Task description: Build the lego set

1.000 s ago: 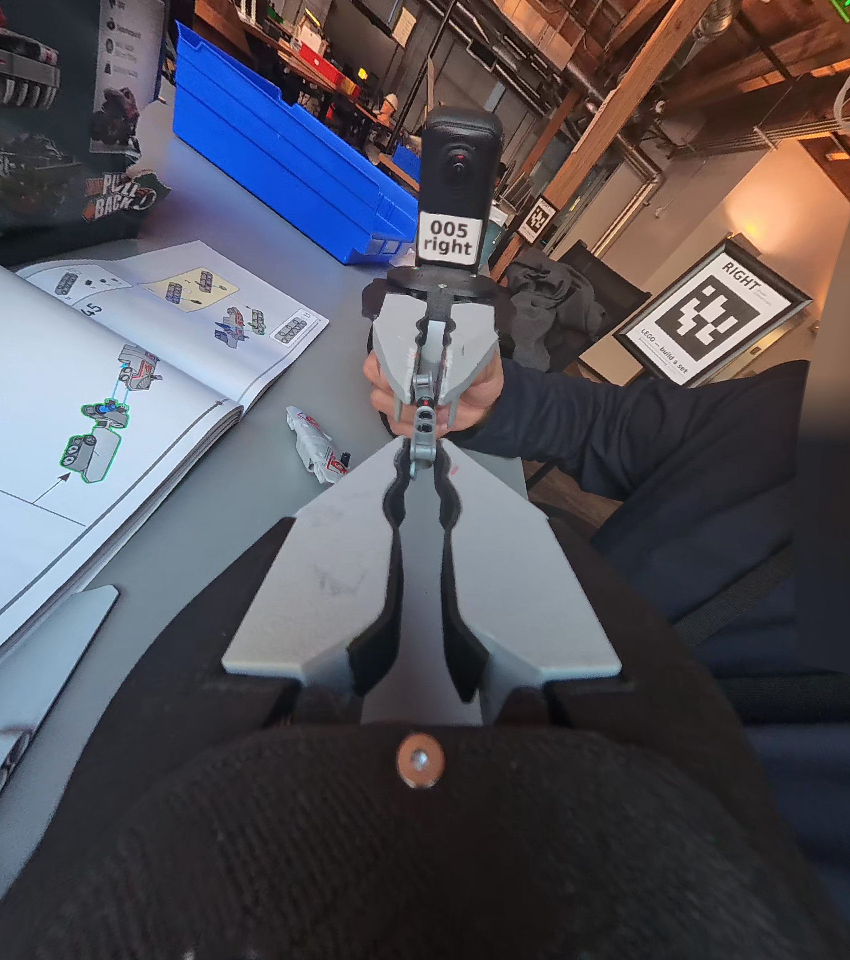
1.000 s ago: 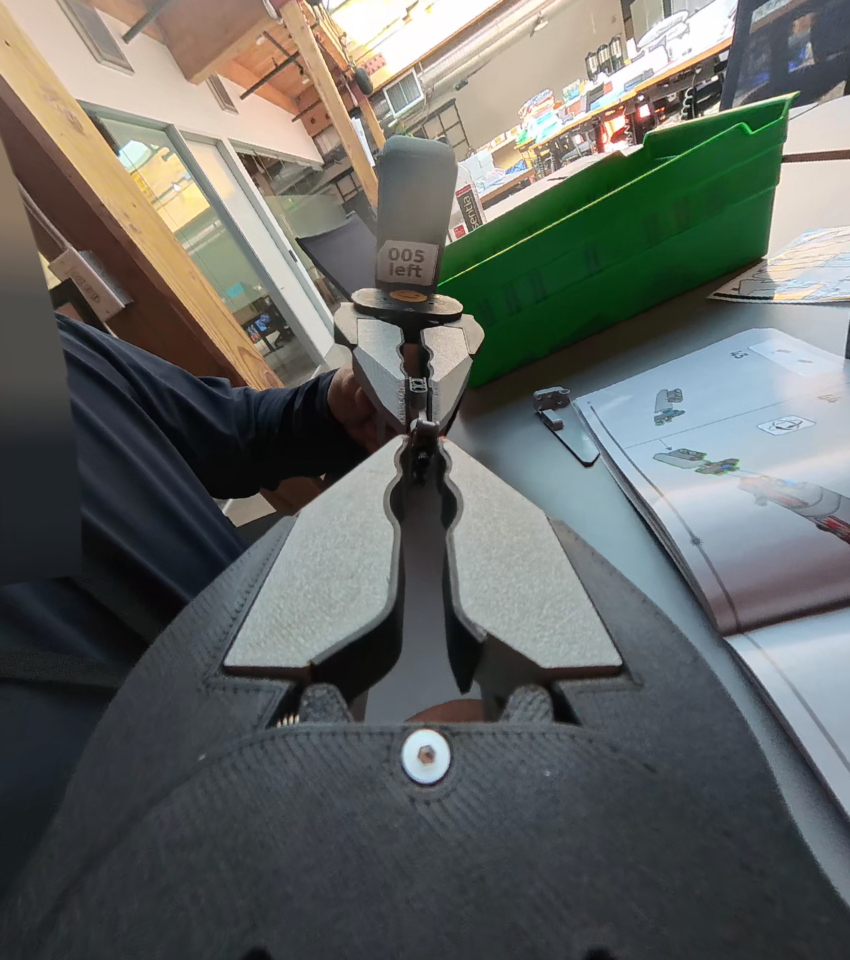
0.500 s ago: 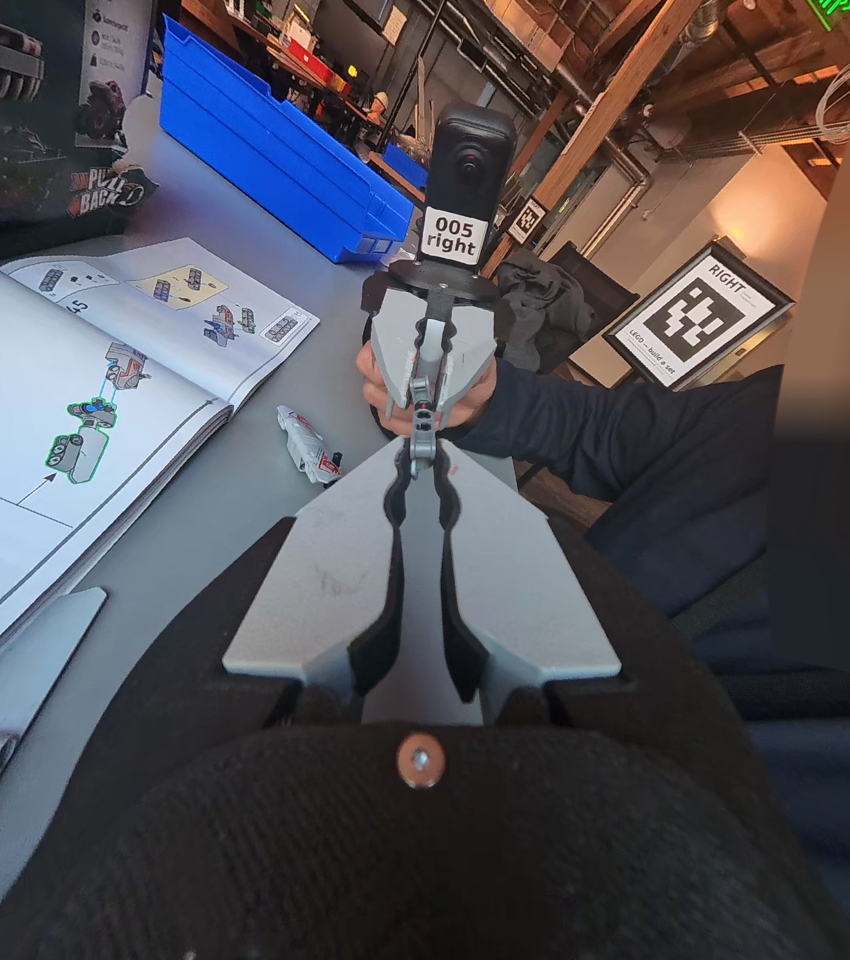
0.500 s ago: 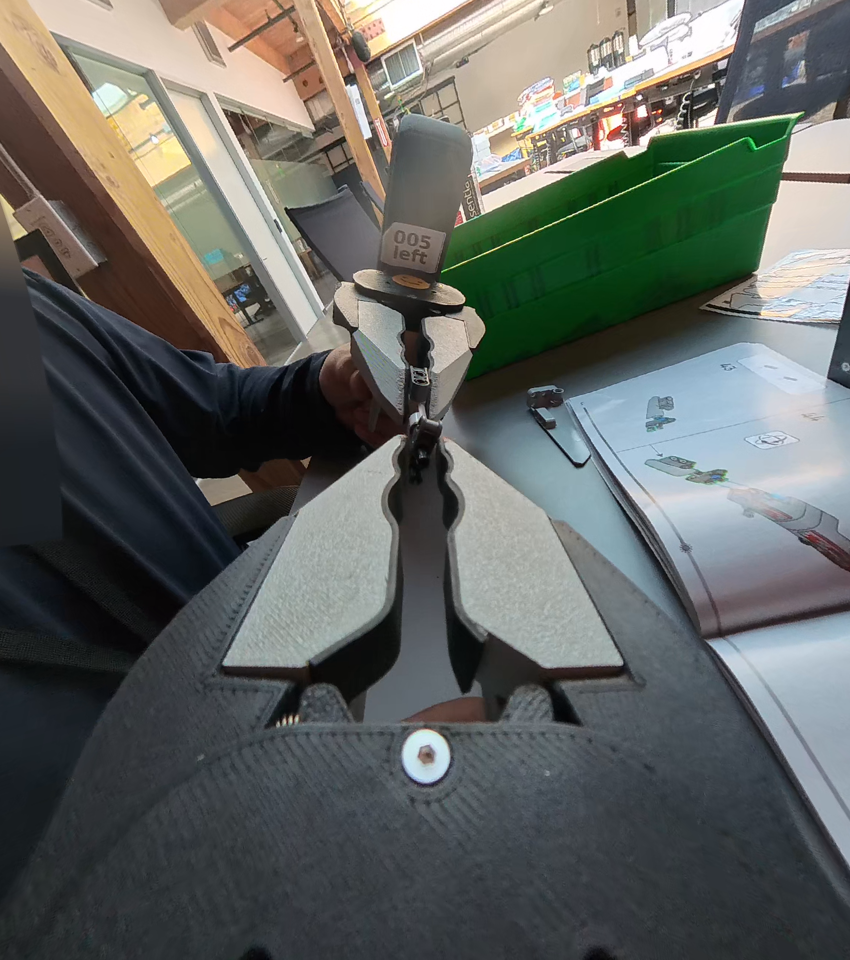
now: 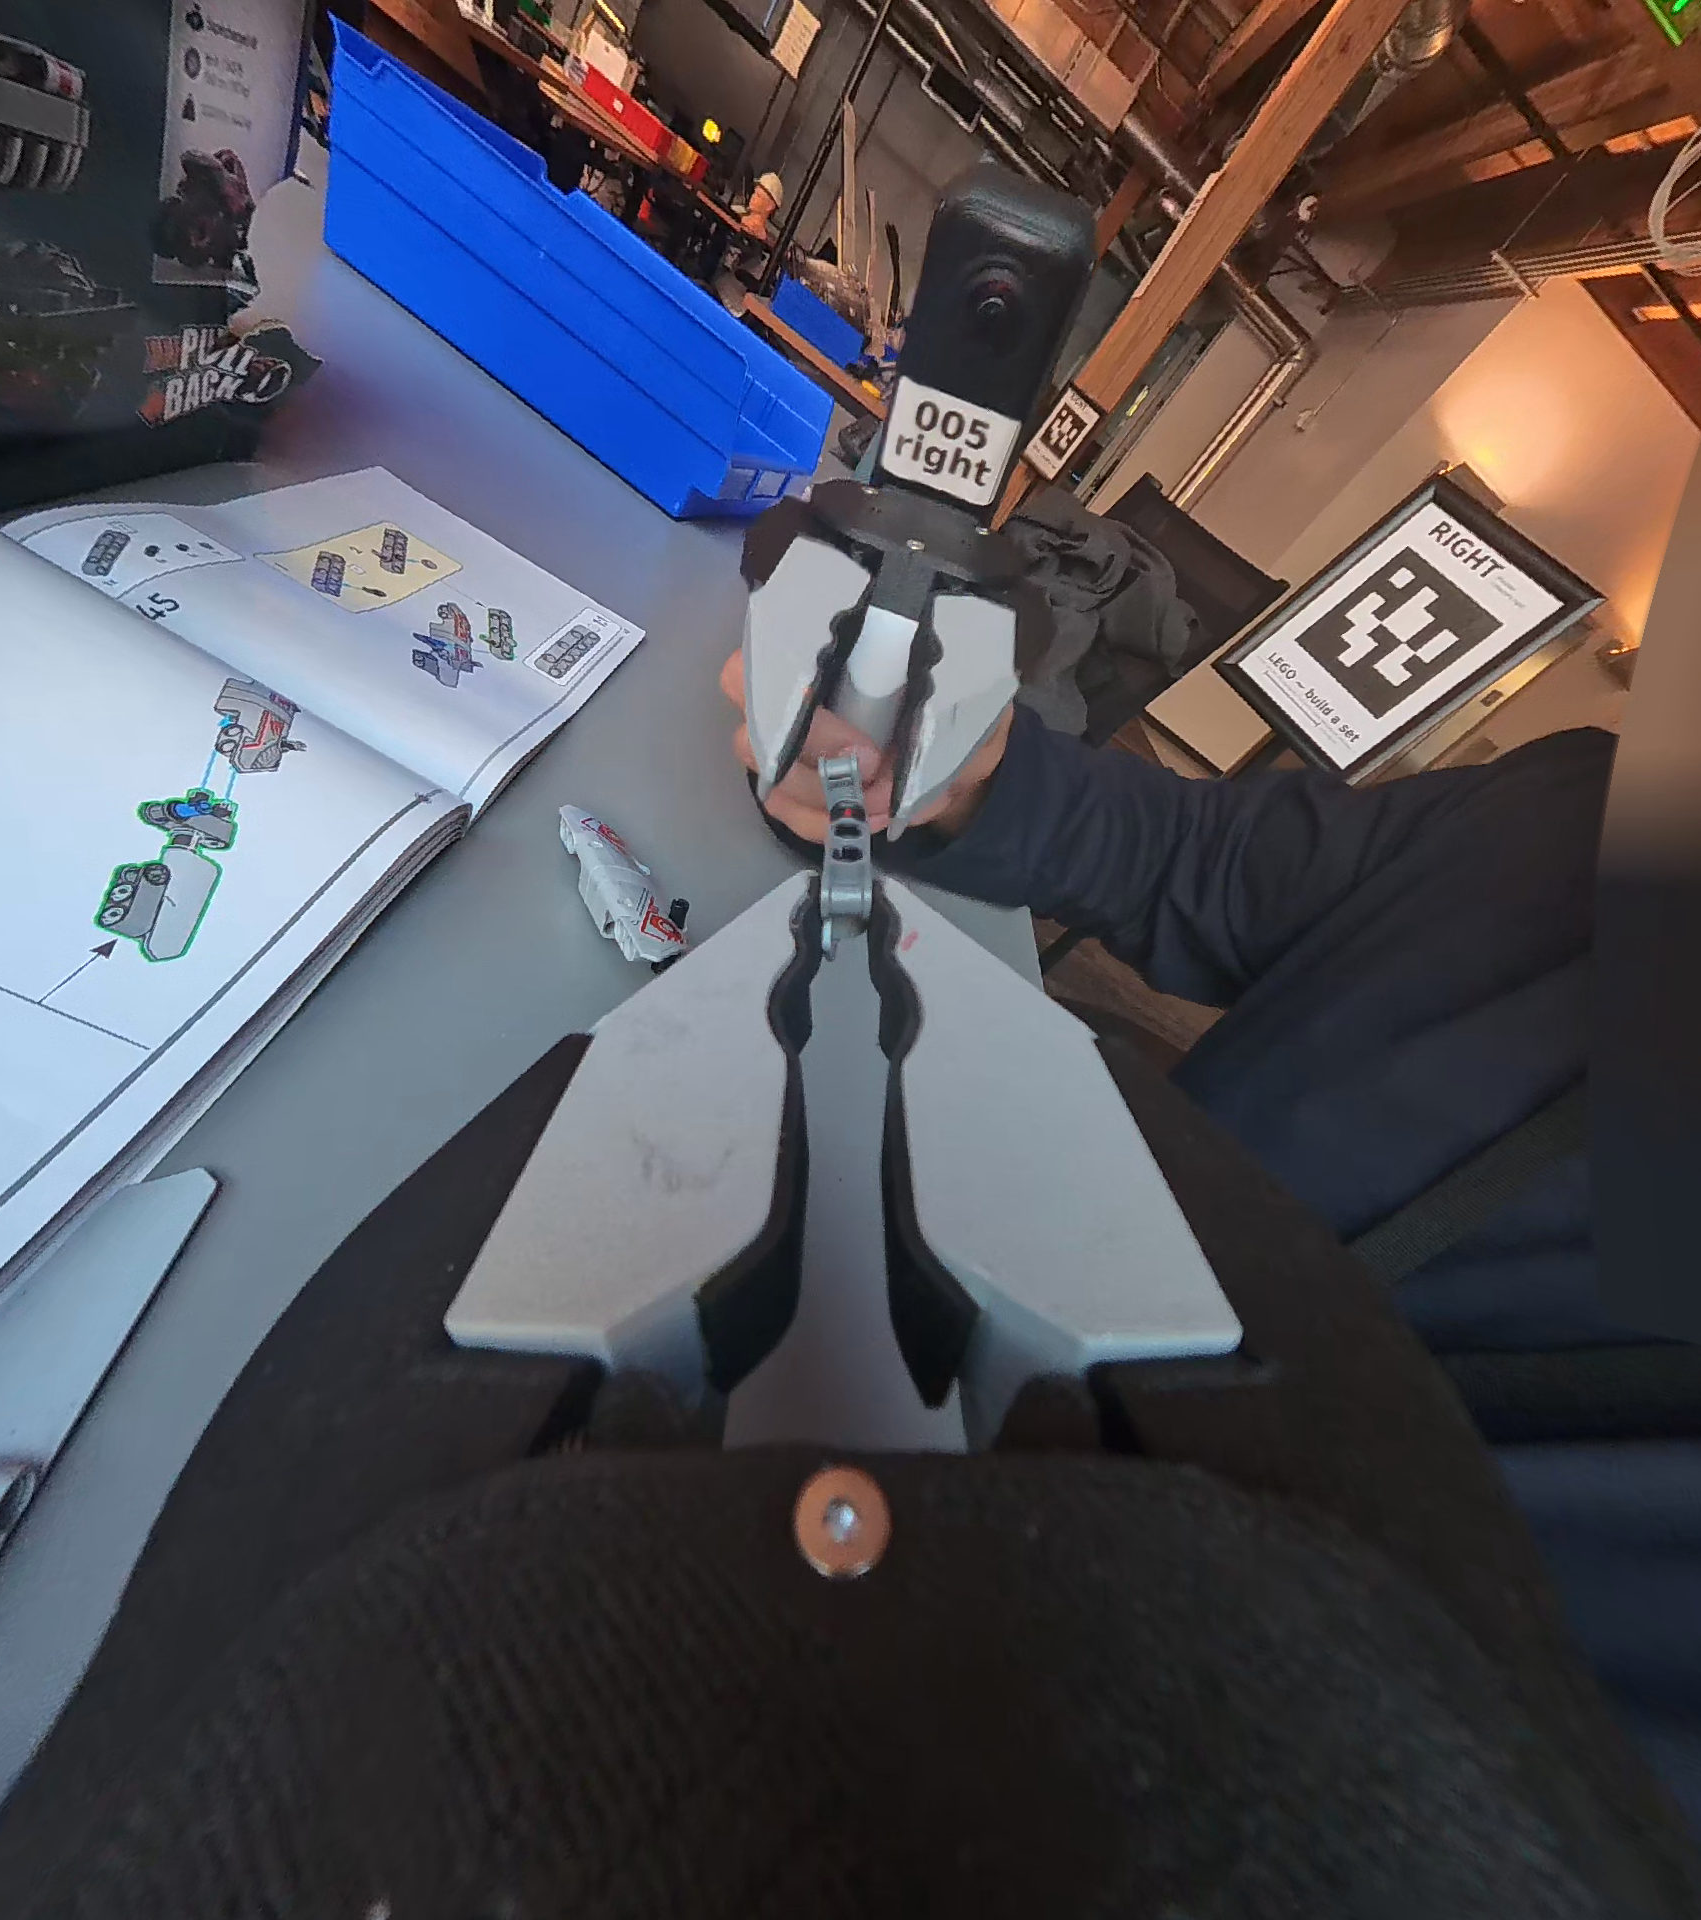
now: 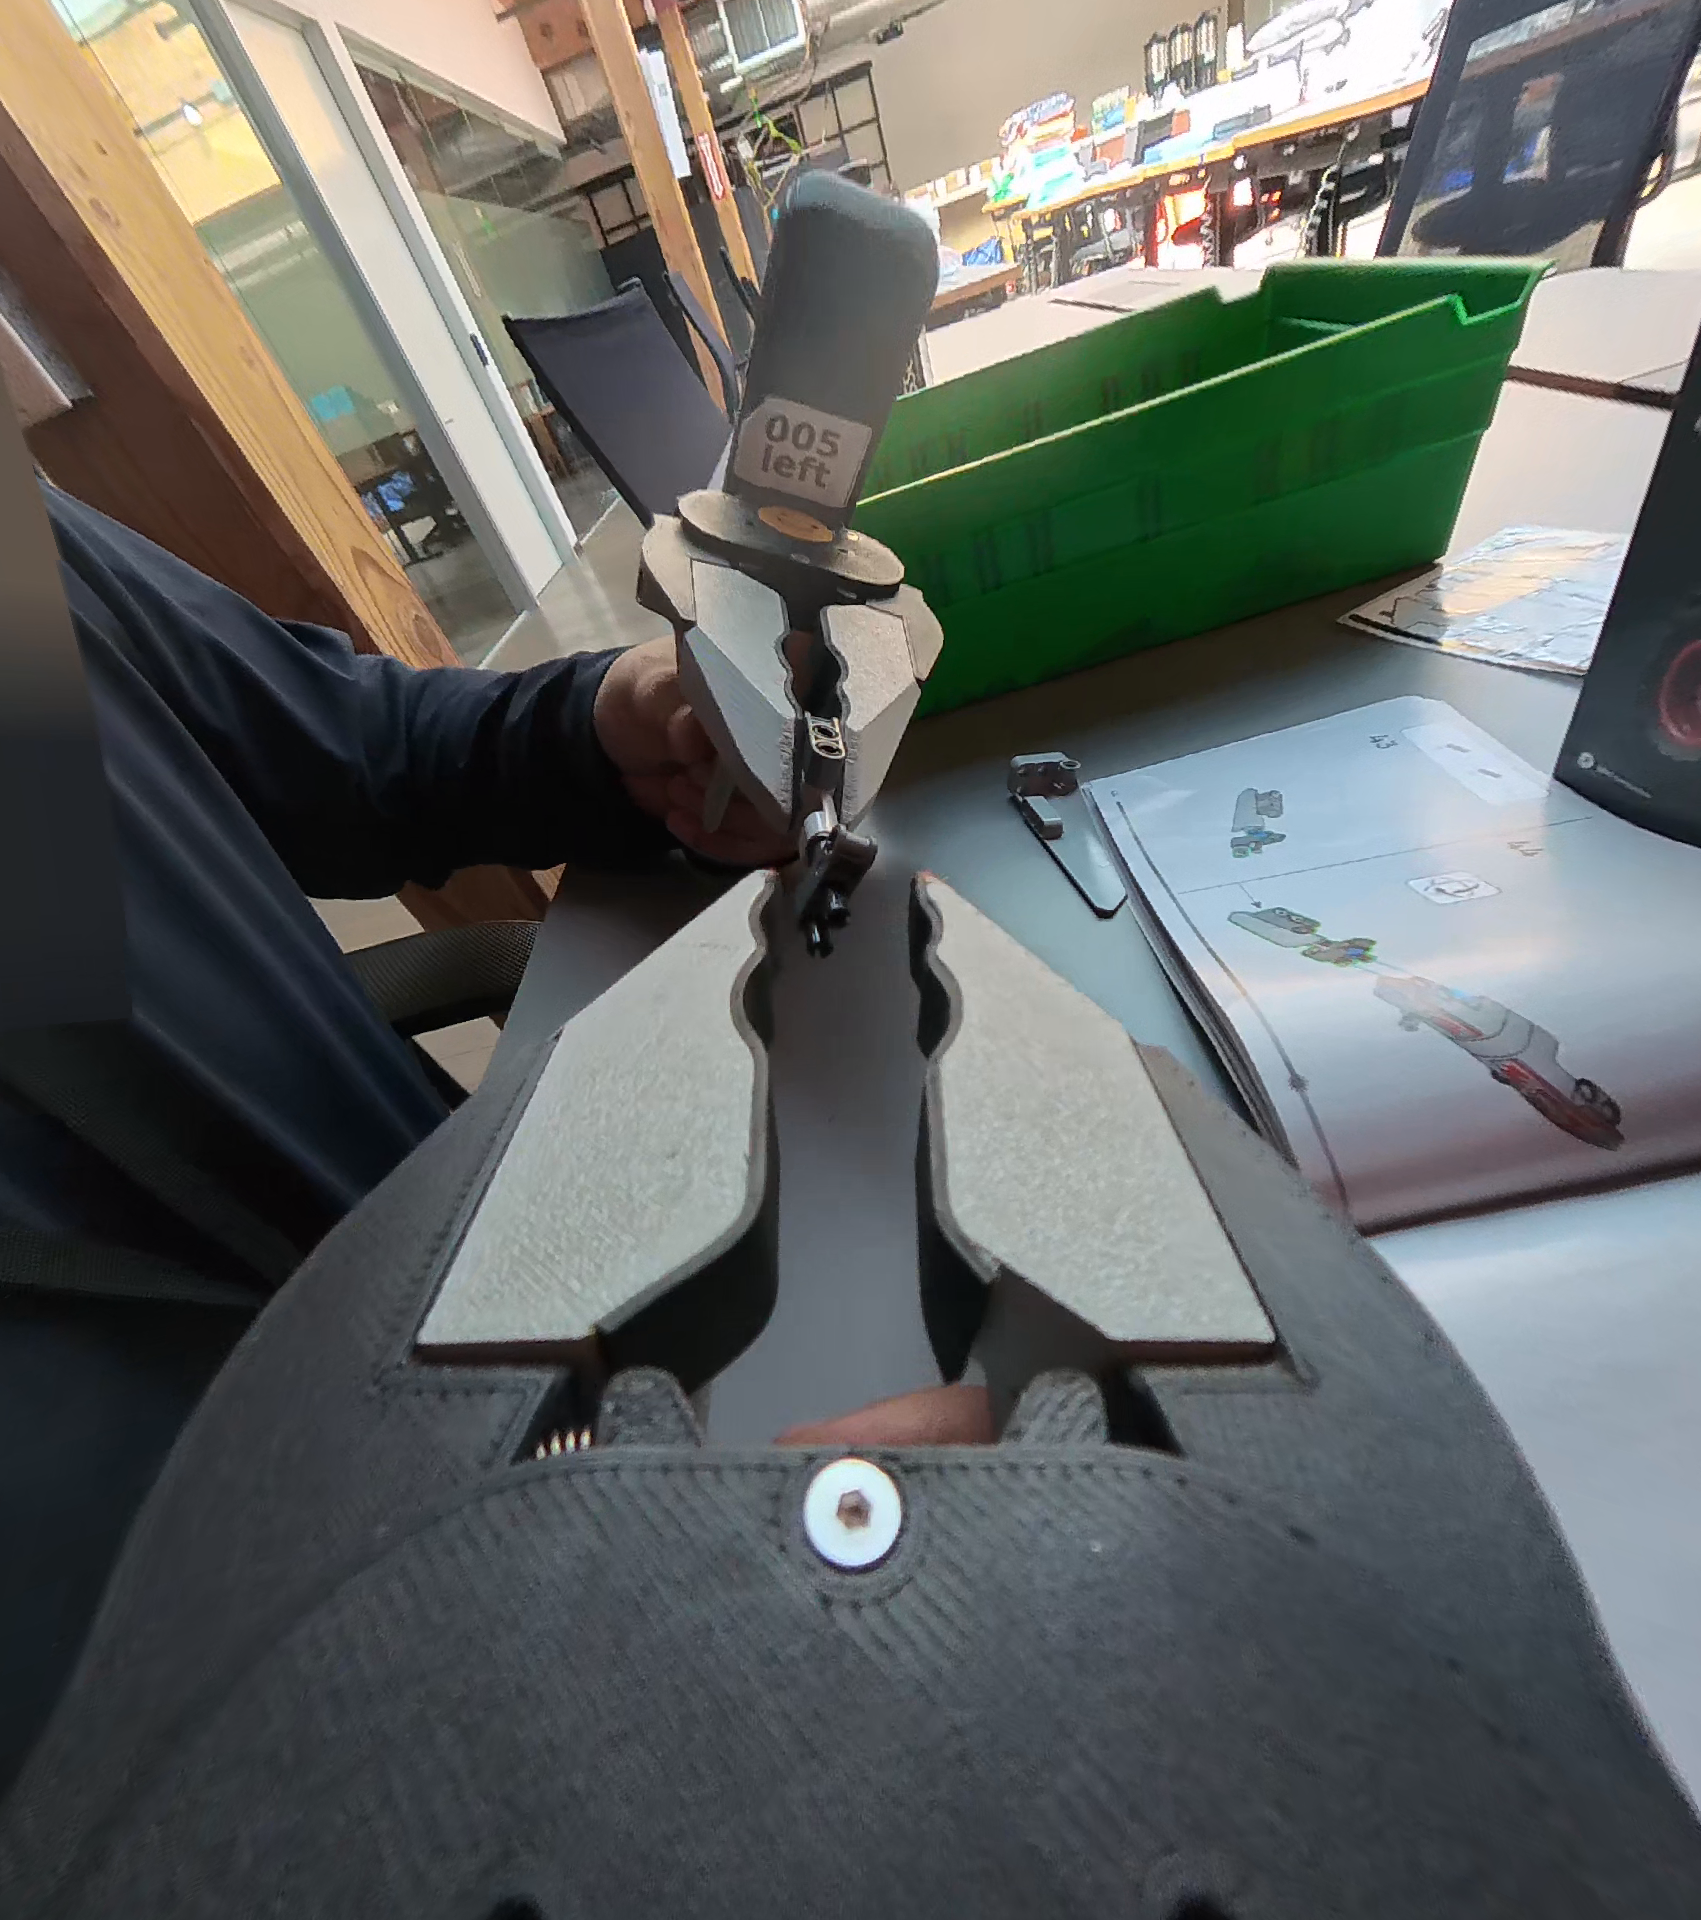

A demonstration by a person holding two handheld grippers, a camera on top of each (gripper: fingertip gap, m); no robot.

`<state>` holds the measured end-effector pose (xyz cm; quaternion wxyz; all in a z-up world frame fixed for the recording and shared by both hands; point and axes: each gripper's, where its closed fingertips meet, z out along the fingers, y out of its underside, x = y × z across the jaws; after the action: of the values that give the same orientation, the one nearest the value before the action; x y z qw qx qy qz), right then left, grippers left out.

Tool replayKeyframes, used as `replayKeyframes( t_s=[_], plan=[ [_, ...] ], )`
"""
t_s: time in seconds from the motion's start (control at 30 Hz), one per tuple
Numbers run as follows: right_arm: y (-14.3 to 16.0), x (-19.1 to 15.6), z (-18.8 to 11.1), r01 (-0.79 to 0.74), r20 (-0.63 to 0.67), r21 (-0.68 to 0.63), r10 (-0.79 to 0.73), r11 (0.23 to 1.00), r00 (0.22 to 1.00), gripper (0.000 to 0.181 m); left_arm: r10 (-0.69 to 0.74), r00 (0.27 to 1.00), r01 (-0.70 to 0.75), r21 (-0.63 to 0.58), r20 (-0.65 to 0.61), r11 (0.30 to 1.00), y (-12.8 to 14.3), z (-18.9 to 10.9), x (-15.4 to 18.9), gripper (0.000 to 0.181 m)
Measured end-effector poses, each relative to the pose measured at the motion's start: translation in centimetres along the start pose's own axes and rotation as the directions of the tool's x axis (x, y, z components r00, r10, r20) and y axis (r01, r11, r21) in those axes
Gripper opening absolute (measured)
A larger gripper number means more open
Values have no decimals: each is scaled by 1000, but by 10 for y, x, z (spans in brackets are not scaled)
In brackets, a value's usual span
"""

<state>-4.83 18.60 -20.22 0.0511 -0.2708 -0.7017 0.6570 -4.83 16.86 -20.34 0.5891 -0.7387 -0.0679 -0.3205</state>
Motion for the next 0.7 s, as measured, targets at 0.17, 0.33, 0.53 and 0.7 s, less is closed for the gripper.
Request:
replayKeyframes(
  t_s=[0.17,0.33,0.53,0.7],
  plan=[
    [-5,2,-5,3,-14,22,-3,1000,1000,23,-5,1000,5,-6,2,1000,2,1,-1,5],
    [-6,3,-7,-9,-8,29,9,1000,1000,27,-13,1000,13,3,1,1000,0,0,-1,5],
    [-14,9,-16,-6,-33,59,8,998,999,26,-98,995,99,40,-33,994,-4,-4,-5,5],
    [-14,9,-16,-10,-32,59,12,998,999,26,-134,989,138,72,-59,988,-9,-7,-5,5]
  ],
)
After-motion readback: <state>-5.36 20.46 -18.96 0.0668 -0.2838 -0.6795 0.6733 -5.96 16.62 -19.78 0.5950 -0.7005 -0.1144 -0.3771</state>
